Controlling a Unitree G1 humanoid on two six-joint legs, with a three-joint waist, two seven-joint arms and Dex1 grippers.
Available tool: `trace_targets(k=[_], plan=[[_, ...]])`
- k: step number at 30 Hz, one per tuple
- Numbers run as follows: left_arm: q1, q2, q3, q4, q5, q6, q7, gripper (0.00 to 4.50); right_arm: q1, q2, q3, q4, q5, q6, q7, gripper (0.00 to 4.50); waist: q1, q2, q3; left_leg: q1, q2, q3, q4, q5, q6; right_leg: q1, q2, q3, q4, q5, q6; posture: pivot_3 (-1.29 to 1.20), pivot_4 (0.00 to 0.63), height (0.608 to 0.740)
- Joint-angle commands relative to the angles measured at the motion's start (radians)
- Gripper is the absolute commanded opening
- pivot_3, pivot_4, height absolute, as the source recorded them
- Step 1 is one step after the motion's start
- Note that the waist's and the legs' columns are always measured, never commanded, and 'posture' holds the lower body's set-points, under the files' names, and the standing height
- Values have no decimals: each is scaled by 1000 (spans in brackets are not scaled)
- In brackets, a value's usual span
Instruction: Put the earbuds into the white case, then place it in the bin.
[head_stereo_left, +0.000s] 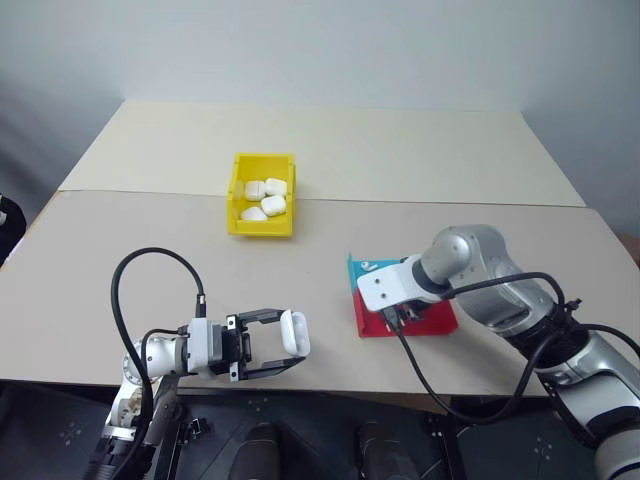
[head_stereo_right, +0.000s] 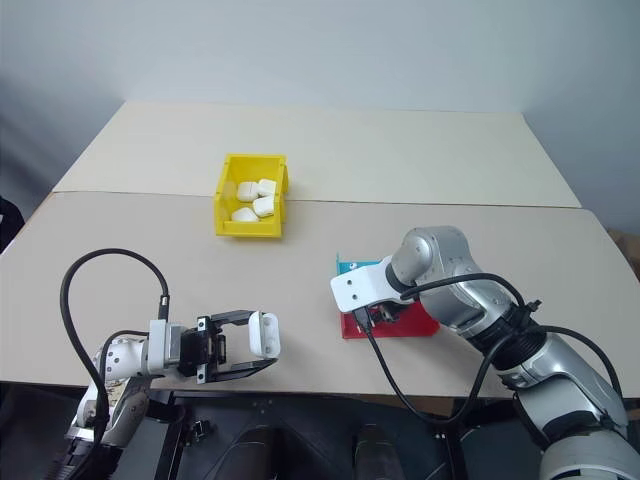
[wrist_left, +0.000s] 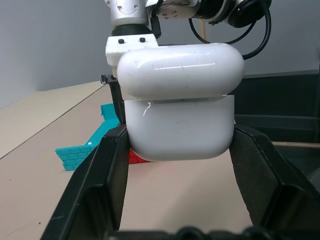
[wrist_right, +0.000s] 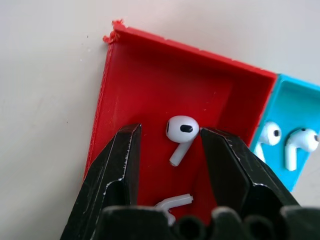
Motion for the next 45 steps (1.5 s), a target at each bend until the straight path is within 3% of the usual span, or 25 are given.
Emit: trace_targets(k=[1,11,14,16,32,39,45], plan=[[3,-2,-4,-33,2,-21,6,2728,-20,0,-10,-13,-20,11,-7,2299,0,0,0,0,0,0,0,0,0,0,0,0,0,0,0,0,150,740],[3,-5,-10,-27,13,-27,11,2728,-12,0,-6,-9,-37,-5,-6,2299,0,0,0,0,0,0,0,0,0,0,0,0,0,0,0,0,150,740],[1,-6,-10,-26,16,-27,14,2728,-12,-1,-5,-8,-37,-16,-7,1763,0,0,0,0,0,0,0,0,0,0,0,0,0,0,0,0,150,740],[0,-7,-10,-25,15,-27,14,2728,-11,-3,-5,-9,-40,-23,-10,1175,0,0,0,0,0,0,0,0,0,0,0,0,0,0,0,0,150,740],[4,2,-8,-29,22,-21,23,2728,-6,-30,-40,-25,-44,-75,-25,1175,0,0,0,0,0,0,0,0,0,0,0,0,0,0,0,0,150,740],[2,9,0,-15,21,-35,18,2728,-15,-71,-143,-162,41,-2,13,1175,0,0,0,0,0,0,0,0,0,0,0,0,0,0,0,0,150,740],[-6,8,-4,-2,23,-40,21,2728,23,-70,-150,-288,87,89,13,1175,-1,0,0,0,0,0,0,0,0,0,0,0,0,0,0,0,150,740]])
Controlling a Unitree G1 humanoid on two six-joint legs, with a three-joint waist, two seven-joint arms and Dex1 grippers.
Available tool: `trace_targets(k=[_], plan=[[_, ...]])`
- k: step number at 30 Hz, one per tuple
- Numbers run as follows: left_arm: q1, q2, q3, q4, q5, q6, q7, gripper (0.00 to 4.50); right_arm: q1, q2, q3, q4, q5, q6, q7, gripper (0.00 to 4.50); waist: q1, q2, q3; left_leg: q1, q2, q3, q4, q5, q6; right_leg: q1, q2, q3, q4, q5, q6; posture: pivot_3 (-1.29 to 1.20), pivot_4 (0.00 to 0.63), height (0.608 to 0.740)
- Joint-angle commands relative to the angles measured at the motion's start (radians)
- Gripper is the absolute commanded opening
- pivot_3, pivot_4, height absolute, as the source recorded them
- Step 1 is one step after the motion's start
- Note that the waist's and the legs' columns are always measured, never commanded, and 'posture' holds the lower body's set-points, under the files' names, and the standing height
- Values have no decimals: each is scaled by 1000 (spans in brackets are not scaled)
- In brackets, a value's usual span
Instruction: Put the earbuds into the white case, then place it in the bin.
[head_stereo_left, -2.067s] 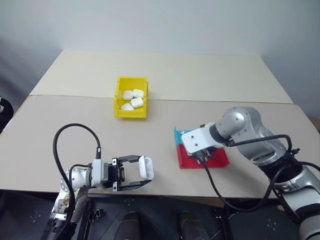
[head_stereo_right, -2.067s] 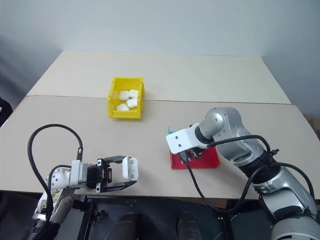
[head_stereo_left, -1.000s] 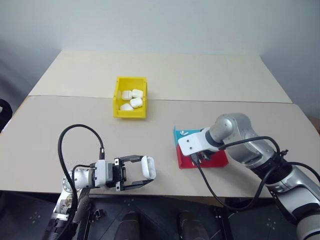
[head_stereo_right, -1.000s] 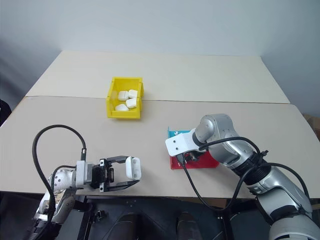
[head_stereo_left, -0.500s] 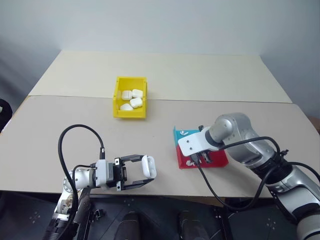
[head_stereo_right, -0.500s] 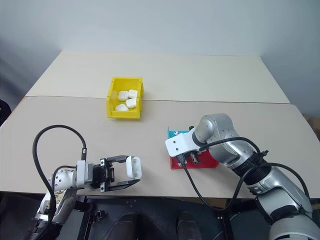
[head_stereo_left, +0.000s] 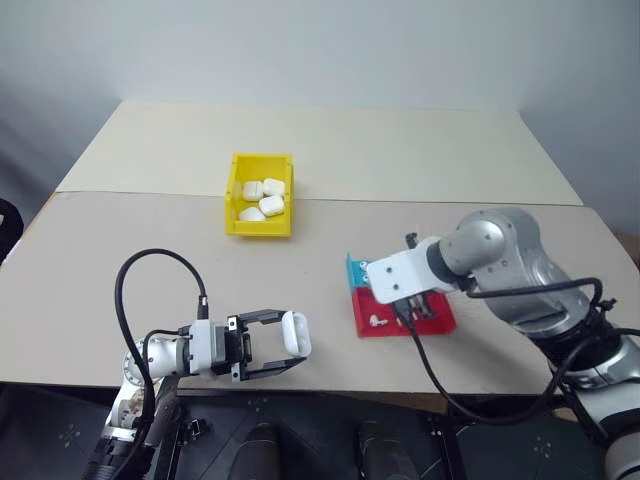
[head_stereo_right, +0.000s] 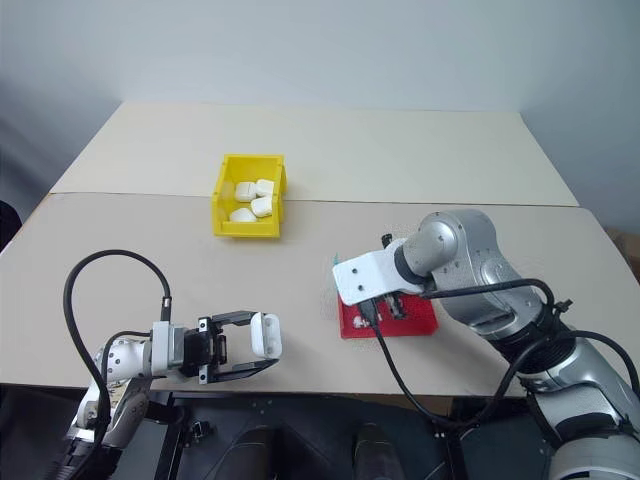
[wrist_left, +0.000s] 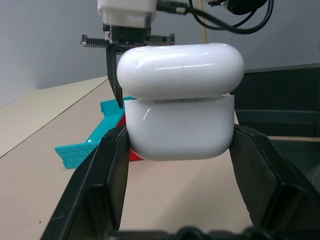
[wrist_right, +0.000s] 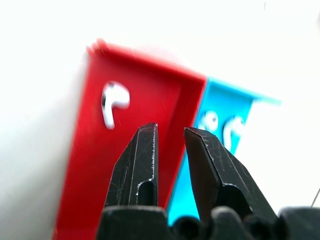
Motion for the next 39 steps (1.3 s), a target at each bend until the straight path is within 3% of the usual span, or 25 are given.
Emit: trace_targets(k=[1,14,28,39], plan=[[-10,2,4,-6,1,-21,1,2728,21,-5,-23,-80,15,73,-8,1175,1,0,0,0,0,0,0,0,0,0,0,0,0,0,0,0,150,740],[1,-5,1,3,22,-45,11,2728,90,-129,-6,29,-46,-5,-62,1175,-3,0,0,0,0,0,0,0,0,0,0,0,0,0,0,0,150,740],[1,-9,-6,20,40,-80,13,2728,80,-107,16,216,-95,-123,-94,1175,-1,0,0,0,0,0,0,0,0,0,0,0,0,0,0,0,150,740],[-2,-6,-9,23,47,-87,21,2728,105,-133,-19,89,-6,-105,-3,1175,-1,0,0,0,0,0,0,0,0,0,0,0,0,0,0,0,150,740]])
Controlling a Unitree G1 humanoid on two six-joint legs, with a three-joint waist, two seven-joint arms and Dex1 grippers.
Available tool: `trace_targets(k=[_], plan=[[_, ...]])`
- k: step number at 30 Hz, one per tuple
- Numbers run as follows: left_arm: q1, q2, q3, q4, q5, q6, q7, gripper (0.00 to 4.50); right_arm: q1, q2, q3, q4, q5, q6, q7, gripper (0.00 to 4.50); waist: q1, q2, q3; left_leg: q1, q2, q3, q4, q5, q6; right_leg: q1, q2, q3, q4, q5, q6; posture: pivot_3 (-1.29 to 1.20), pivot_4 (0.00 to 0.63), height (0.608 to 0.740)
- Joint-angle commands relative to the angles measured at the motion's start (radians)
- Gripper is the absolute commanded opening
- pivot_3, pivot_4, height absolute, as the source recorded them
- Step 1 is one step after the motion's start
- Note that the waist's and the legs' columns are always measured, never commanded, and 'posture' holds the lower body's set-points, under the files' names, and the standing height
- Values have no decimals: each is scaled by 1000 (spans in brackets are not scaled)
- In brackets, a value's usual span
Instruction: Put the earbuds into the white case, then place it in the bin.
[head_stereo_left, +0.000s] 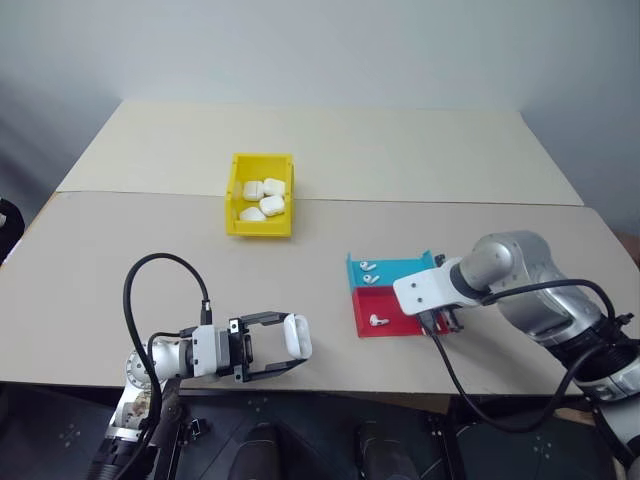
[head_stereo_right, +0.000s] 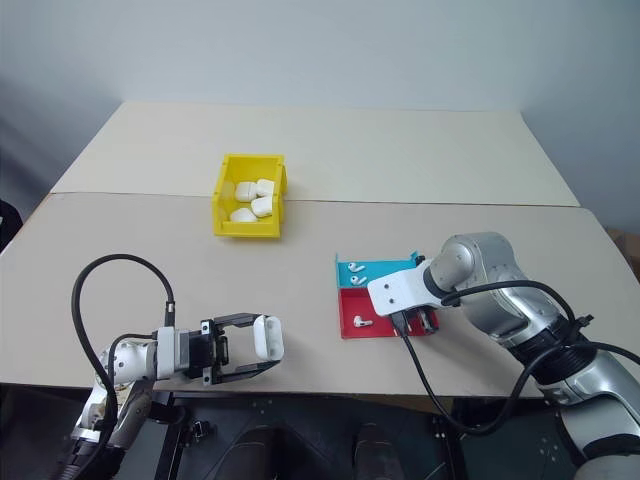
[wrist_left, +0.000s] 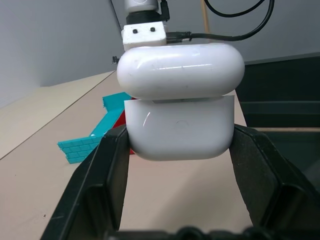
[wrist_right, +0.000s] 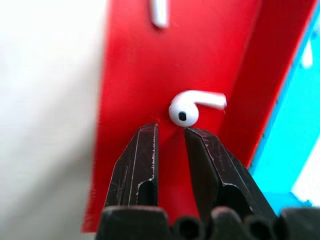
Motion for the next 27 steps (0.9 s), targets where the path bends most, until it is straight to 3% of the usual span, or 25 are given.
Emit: trace_targets(k=[1,7,20,27], plan=[[0,7,-1,-14,4,-18,9,2728,0,-16,-46,-75,27,30,28,1175,0,0,0,0,0,0,0,0,0,0,0,0,0,0,0,0,150,740],[1,1,-2,-4,9,-31,12,2728,-4,-29,-62,-87,38,25,26,1175,2,0,0,0,0,0,0,0,0,0,0,0,0,0,0,0,150,740],[7,2,-2,-7,19,-37,30,2728,-52,-2,-22,117,-11,-165,-29,1175,-1,0,0,0,0,0,0,0,0,0,0,0,0,0,0,0,150,740],[17,8,0,-11,22,-41,37,2728,-20,-5,-35,74,18,-193,9,1175,1,0,0,0,0,0,0,0,0,0,0,0,0,0,0,0,150,740]])
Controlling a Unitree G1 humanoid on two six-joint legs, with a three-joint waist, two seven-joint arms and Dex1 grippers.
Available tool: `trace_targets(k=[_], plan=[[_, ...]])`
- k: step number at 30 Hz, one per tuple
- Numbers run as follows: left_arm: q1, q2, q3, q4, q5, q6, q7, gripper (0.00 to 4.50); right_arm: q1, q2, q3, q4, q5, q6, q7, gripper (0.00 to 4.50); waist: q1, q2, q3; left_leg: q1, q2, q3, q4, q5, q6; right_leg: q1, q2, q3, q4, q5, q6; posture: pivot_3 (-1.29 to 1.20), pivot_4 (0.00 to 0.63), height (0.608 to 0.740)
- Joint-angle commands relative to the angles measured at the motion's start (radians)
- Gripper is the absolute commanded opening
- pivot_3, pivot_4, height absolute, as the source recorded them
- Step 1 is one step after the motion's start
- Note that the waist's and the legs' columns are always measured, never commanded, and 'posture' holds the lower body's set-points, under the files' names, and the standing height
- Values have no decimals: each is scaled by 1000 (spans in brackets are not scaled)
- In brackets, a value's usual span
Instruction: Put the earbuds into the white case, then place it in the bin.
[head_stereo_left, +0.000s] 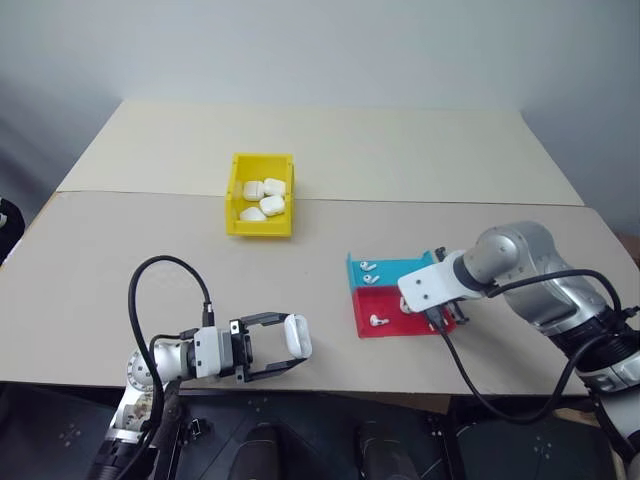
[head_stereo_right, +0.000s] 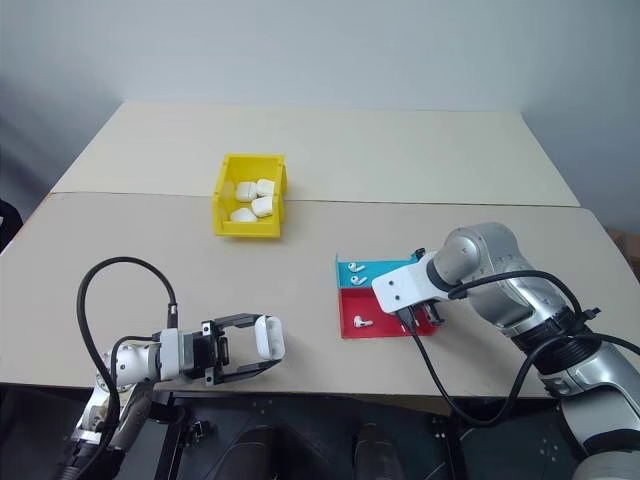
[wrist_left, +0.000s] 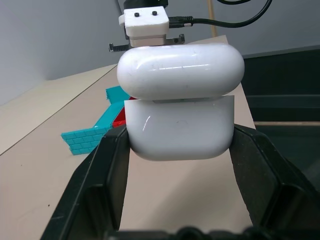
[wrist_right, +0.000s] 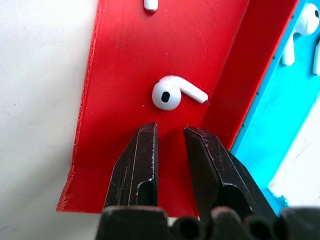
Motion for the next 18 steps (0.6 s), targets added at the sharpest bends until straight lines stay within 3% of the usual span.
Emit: trace_targets(k=[1,18], plan=[[7,8,3,-23,-8,-26,5,2728,17,-11,-23,-56,24,-17,26,1175,0,0,0,0,0,0,0,0,0,0,0,0,0,0,0,0,150,740],[-4,2,-6,-5,4,-38,11,2728,56,14,-75,-162,73,15,-7,1175,1,0,0,0,0,0,0,0,0,0,0,0,0,0,0,0,150,740]])
